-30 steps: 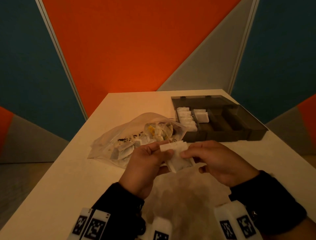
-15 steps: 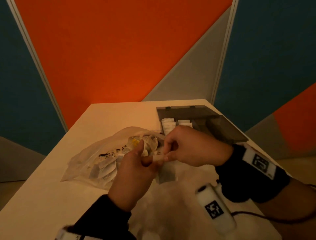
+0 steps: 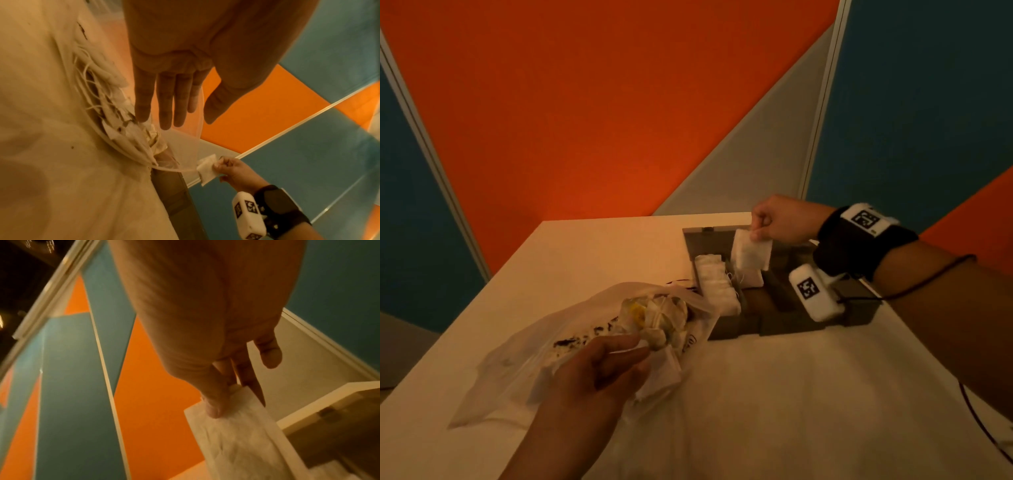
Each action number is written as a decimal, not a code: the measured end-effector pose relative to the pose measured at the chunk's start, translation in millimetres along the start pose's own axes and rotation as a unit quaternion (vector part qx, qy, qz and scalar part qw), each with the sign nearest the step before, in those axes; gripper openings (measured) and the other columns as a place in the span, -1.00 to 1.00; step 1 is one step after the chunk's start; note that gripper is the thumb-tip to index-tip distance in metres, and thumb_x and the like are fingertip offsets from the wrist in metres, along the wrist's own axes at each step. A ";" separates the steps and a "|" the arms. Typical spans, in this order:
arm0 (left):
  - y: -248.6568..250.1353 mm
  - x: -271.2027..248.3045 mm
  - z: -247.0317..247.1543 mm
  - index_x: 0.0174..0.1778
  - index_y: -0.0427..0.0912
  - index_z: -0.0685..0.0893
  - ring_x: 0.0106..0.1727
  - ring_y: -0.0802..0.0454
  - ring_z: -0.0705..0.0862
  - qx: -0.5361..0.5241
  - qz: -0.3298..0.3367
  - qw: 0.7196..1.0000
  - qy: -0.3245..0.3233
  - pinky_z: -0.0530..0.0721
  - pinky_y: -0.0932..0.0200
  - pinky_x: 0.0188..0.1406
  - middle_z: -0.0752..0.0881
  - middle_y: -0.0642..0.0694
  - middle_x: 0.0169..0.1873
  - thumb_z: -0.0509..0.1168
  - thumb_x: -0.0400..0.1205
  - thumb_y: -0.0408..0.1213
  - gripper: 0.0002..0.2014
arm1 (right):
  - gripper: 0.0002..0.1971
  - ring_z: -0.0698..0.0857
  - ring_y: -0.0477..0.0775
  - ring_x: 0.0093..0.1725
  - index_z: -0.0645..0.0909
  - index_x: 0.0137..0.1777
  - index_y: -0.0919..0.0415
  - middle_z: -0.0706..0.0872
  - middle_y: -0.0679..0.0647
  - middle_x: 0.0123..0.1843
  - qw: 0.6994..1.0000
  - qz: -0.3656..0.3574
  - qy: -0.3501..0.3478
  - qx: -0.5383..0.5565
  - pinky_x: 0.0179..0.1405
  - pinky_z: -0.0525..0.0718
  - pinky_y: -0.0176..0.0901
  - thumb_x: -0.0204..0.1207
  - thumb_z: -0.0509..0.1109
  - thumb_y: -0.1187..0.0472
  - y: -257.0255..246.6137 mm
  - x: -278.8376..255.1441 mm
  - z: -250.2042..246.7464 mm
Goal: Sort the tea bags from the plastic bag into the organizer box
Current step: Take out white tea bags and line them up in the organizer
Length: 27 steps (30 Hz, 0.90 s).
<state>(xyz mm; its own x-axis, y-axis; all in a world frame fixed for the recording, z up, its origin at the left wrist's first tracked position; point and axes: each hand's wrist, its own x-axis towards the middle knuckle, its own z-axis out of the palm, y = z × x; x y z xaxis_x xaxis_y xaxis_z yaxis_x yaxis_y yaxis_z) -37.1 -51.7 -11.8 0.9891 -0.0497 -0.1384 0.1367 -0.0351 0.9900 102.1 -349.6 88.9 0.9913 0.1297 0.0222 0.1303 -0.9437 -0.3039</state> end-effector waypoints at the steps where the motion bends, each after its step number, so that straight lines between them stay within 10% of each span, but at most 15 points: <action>1: -0.6 2.3 -3.8 0.03 -0.23 0.70 -0.14 0.23 0.81 0.007 0.004 1.000 -0.001 0.74 0.32 -0.28 0.87 0.01 -0.20 0.38 0.53 -0.59 -0.77 | -0.94 0.59 -0.10 -0.11 0.65 -0.10 0.12 0.67 -0.05 -0.09 1.000 0.009 -0.016 -0.010 -0.21 0.49 -0.28 0.61 0.39 0.20 6.6 6.4 5.9; 15: 6.7 9.0 -23.9 -0.03 -0.28 0.74 -0.13 0.11 0.83 -0.006 -0.009 1.000 0.001 0.78 0.30 -0.23 0.87 -0.13 -0.21 0.36 0.49 -0.63 -0.77 | -0.87 0.71 0.03 0.01 0.72 -0.05 0.07 0.76 -0.02 -0.07 0.943 0.103 -0.280 -0.151 -0.02 0.65 -0.09 0.52 0.48 0.04 40.1 79.7 62.2; 27: 7.2 8.4 -36.5 -0.13 -0.08 0.81 -0.07 0.09 0.78 0.040 -0.006 0.998 0.042 0.67 0.03 0.03 0.86 0.09 -0.17 0.35 0.58 -0.50 -0.77 | -0.80 0.67 0.05 -0.12 0.75 -0.03 0.22 0.77 0.12 -0.09 0.958 0.142 -0.192 -0.157 -0.02 0.64 -0.05 0.54 0.47 0.08 41.2 101.2 63.3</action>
<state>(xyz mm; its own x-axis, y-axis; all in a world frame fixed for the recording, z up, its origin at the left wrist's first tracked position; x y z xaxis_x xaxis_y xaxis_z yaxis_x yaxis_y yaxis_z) -25.8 -15.9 -4.8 0.9890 0.0359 -0.1436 0.1468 -0.1141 0.9826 206.6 -356.1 18.3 0.9154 -0.1000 -0.3900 -0.0846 -0.9948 0.0565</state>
